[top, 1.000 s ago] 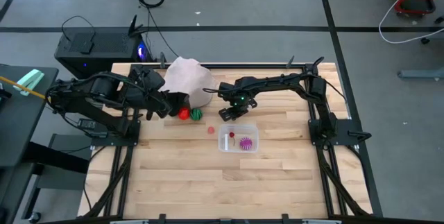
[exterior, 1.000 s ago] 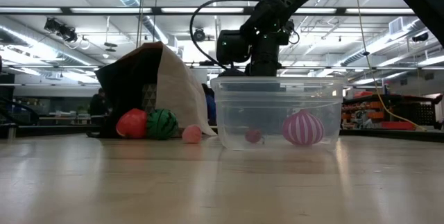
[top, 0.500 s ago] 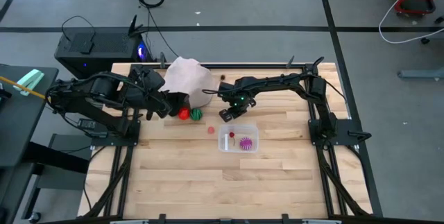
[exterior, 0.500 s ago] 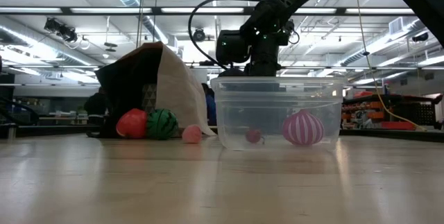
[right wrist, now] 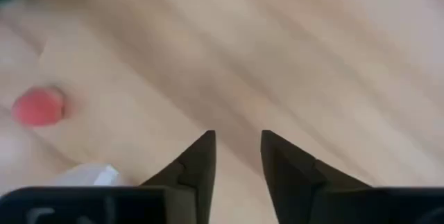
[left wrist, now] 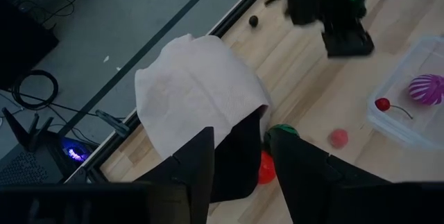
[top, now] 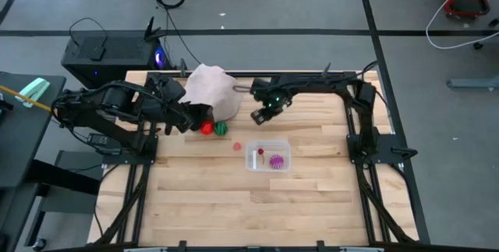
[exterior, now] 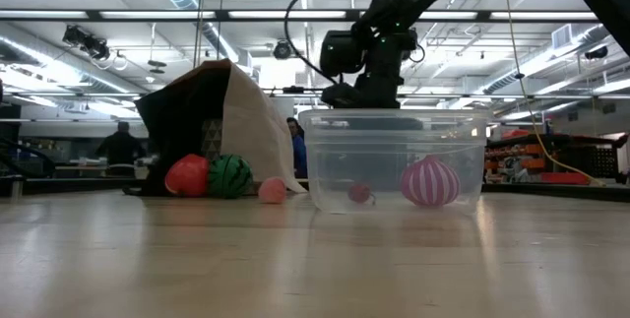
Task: Pick and placing Produce into tupperware
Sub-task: Put the plum into the transparent bin
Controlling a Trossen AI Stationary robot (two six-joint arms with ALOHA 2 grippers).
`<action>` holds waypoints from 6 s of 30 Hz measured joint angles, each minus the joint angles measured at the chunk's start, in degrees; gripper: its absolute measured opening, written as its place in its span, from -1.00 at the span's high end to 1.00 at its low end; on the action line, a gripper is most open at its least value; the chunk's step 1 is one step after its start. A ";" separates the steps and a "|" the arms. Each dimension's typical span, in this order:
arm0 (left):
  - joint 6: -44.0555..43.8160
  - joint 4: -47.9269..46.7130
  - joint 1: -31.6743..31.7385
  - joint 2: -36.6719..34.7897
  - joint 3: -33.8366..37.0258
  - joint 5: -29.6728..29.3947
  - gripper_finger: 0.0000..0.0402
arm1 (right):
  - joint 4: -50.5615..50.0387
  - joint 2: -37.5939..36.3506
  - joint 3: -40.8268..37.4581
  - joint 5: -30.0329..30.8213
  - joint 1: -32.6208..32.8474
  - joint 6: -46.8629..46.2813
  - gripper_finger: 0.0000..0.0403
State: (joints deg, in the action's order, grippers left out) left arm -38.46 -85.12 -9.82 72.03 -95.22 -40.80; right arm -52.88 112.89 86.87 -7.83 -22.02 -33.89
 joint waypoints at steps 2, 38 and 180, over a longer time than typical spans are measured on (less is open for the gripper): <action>-0.24 0.00 0.02 0.00 0.00 0.02 0.26 | -0.21 -1.17 -0.02 1.21 -1.99 0.01 0.28; 0.40 4.53 1.89 0.00 0.00 -0.09 0.24 | -9.21 -4.51 -0.02 2.26 -26.27 11.52 -0.40; 0.75 5.40 3.28 0.00 0.00 0.13 0.26 | -2.09 -24.60 5.38 -7.38 10.06 -0.42 0.46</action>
State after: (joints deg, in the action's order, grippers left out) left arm -37.71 -79.72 -6.55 72.03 -95.22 -40.66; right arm -54.97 88.29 92.25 -15.22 -11.96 -34.31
